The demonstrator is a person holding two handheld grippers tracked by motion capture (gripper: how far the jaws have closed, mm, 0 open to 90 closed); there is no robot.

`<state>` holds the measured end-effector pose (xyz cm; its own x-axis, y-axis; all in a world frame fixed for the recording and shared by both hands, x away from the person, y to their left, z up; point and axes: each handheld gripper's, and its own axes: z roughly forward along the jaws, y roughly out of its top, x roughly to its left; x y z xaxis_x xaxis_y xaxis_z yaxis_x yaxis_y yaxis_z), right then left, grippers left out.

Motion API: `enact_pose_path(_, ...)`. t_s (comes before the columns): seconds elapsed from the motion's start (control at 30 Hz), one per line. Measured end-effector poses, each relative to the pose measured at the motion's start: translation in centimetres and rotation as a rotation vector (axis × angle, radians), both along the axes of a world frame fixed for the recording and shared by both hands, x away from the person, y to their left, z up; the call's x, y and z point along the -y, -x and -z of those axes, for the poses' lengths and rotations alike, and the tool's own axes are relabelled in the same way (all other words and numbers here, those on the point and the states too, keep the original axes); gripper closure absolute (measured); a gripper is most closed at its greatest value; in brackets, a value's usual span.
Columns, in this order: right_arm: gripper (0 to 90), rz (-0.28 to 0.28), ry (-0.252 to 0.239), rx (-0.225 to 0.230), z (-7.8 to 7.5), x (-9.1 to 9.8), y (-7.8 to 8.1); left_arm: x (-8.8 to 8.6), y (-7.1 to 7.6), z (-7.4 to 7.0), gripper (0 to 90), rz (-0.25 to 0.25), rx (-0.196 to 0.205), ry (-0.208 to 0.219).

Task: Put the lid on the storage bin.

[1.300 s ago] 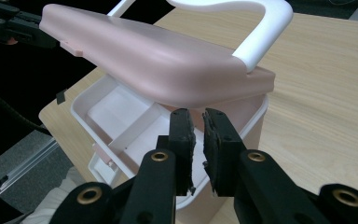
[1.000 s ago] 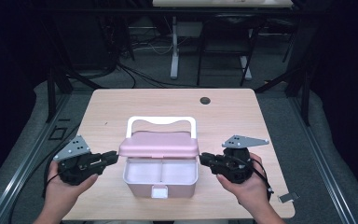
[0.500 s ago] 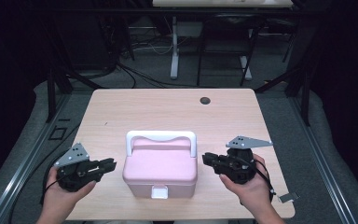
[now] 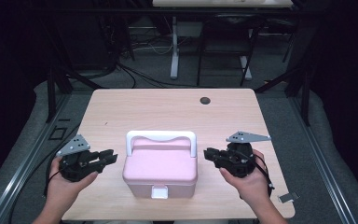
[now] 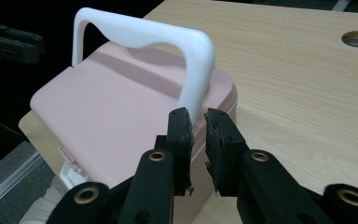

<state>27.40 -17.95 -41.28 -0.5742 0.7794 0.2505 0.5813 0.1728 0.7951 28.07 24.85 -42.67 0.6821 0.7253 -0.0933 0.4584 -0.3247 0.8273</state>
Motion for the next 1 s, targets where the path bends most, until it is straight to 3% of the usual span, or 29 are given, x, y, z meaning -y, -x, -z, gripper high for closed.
enact_pose_path(0.3,74.3,0.026,0.019,-0.003,0.2,0.1,-1.6,-0.4,-1.8,-0.3,62.0,-0.013,-0.014,0.028)
enact_pose_path(0.4,72.2,0.049,0.044,0.025,0.2,-0.1,-2.2,-0.5,-2.3,-0.2,59.9,-0.027,-0.019,0.038)
enact_pose_path(0.53,70.3,0.068,0.01,0.018,0.2,0.1,-3.0,-0.9,-3.0,-0.2,56.8,-0.046,-0.023,0.053)
enact_pose_path(0.77,64.5,0.139,0.02,0.04,0.7,1.1,-4.0,-1.7,-4.0,0.1,54.4,-0.089,-0.018,0.043)
enact_pose_path(0.93,61.1,0.187,0.033,0.03,1.7,2.3,-4.6,-2.6,-4.5,0.9,52.1,-0.119,-0.026,0.068)
enact_pose_path(0.97,60.5,0.17,0.013,0.019,1.9,2.7,-4.7,-2.8,-4.5,1.1,51.3,-0.125,-0.035,0.086)
enact_pose_path(1.0,59.7,0.21,0.029,0.023,2.1,2.8,-4.7,-3.0,-4.6,1.4,50.4,-0.128,-0.04,0.103)
